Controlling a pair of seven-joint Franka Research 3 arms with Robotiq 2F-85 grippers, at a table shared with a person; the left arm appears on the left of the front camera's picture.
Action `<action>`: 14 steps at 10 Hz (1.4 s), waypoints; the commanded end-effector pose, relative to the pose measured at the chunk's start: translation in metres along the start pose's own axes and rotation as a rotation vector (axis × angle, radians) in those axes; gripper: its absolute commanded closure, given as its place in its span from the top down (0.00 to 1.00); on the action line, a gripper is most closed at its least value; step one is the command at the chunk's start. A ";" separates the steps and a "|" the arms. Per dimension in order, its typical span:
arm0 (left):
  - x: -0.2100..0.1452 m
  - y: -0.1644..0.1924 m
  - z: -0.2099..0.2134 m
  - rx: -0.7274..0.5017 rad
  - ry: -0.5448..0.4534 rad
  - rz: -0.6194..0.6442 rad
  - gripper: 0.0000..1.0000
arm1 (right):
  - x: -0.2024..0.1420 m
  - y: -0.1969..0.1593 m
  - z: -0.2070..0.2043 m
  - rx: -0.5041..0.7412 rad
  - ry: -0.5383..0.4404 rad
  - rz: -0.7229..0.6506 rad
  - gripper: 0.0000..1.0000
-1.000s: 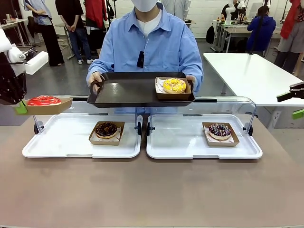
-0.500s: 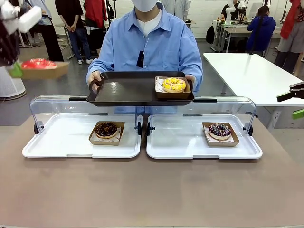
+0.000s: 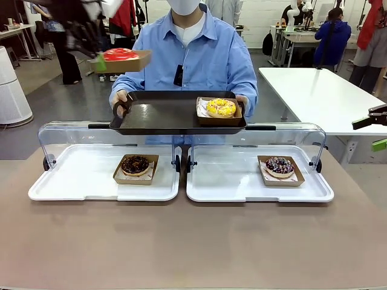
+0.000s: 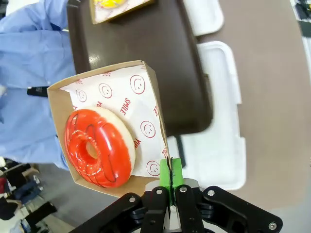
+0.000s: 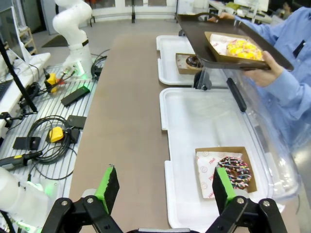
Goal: Provide the desired donut to the person.
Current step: Place the picked Paper togo box onto the Handle tray extended by the person.
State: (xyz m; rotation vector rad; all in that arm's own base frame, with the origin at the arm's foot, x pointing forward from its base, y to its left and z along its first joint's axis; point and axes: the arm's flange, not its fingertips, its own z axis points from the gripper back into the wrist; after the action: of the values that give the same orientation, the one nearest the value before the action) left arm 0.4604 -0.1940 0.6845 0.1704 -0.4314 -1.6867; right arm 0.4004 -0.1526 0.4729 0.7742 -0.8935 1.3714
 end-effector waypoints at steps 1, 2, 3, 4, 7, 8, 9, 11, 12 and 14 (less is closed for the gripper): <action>0.007 0.036 -0.028 -0.010 -0.003 0.029 0.01 | 0.000 0.002 0.001 0.005 0.003 0.003 1.00; 0.008 0.050 -0.051 -0.038 0.004 0.061 0.01 | 0.000 0.002 0.001 0.005 0.003 0.003 1.00; 0.005 0.059 -0.070 -0.080 0.007 0.075 0.01 | 0.000 0.002 0.001 0.005 0.003 0.003 1.00; 0.002 0.062 -0.085 -0.100 0.013 0.086 0.01 | 0.000 0.002 0.001 0.005 0.003 0.003 1.00; -0.012 0.058 -0.126 -0.188 0.002 0.100 0.01 | 0.000 0.002 0.001 0.005 0.003 0.003 1.00; -0.012 0.052 -0.138 -0.208 0.011 0.100 0.01 | 0.000 0.002 0.001 0.005 0.003 0.003 1.00; -0.013 0.048 -0.146 -0.225 0.016 0.095 0.01 | 0.000 0.002 0.001 0.005 0.003 0.003 1.00; -0.011 0.045 -0.155 -0.245 0.015 0.081 0.01 | 0.000 0.002 0.001 0.005 0.003 0.003 1.00; -0.011 0.044 -0.157 -0.248 0.016 0.076 0.01 | 0.000 0.002 0.001 0.005 0.003 0.003 1.00; -0.011 0.043 -0.159 -0.258 0.008 0.072 0.55 | 0.000 0.002 0.001 0.005 0.003 0.003 1.00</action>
State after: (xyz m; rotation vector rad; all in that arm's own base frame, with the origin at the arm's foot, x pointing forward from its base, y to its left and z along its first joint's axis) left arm 0.5605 -0.2212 0.5544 -0.0030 -0.2068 -1.6482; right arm 0.4004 -0.1526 0.4729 0.7743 -0.8935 1.3714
